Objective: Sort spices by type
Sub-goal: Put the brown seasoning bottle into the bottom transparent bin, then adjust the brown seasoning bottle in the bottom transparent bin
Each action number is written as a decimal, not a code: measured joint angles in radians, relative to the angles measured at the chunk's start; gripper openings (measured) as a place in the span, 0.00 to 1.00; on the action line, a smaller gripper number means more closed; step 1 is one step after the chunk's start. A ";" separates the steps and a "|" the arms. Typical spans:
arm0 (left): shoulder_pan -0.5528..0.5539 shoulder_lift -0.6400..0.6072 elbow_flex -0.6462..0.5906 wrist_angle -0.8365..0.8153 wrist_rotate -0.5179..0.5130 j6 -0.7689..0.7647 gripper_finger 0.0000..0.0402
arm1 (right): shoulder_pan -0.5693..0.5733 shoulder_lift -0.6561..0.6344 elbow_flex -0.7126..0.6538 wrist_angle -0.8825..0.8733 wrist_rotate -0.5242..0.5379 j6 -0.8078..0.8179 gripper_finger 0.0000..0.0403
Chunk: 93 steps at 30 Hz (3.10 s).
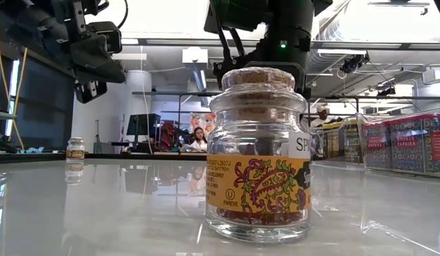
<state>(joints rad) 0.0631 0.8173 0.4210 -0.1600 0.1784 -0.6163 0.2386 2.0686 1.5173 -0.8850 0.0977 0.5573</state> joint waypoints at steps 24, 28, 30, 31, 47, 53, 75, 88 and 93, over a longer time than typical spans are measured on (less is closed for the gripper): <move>0.002 0.003 0.000 0.009 -0.114 -0.006 0.00 | 0.269 -0.311 0.086 -0.210 -0.035 0.566 0.45; 0.002 0.004 0.000 0.008 -0.116 0.043 0.00 | 0.425 -0.339 0.086 -0.291 -0.111 0.820 0.45; 0.002 0.004 0.000 0.008 -0.117 0.053 0.00 | 0.504 -0.329 0.086 -0.341 -0.144 0.932 0.45; 0.002 0.004 0.000 0.008 -0.117 0.053 0.00 | 0.537 -0.321 0.086 -0.368 -0.158 0.986 0.45; 0.002 0.004 0.000 0.009 -0.116 0.020 0.00 | 0.652 -0.282 -0.132 -0.480 -0.196 1.316 0.45; 0.002 0.005 0.000 0.008 -0.114 0.013 0.00 | 0.617 -0.282 -0.258 -0.366 -0.199 1.328 0.45; 0.002 0.005 0.000 0.008 -0.107 0.017 0.00 | 0.580 -0.282 -0.255 -0.303 -0.131 1.284 0.45; 0.002 0.005 0.000 0.007 -0.100 0.018 0.00 | 0.580 -0.282 -0.255 -0.342 -0.074 1.322 0.76; 0.002 0.005 0.000 0.000 -0.089 0.017 0.00 | 0.592 -0.318 -0.242 -0.373 -0.099 1.304 0.77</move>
<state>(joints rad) 0.0647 0.8219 0.4213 -0.1601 0.0892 -0.5991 0.8303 1.7508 1.2752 -1.2579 -0.0017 1.8612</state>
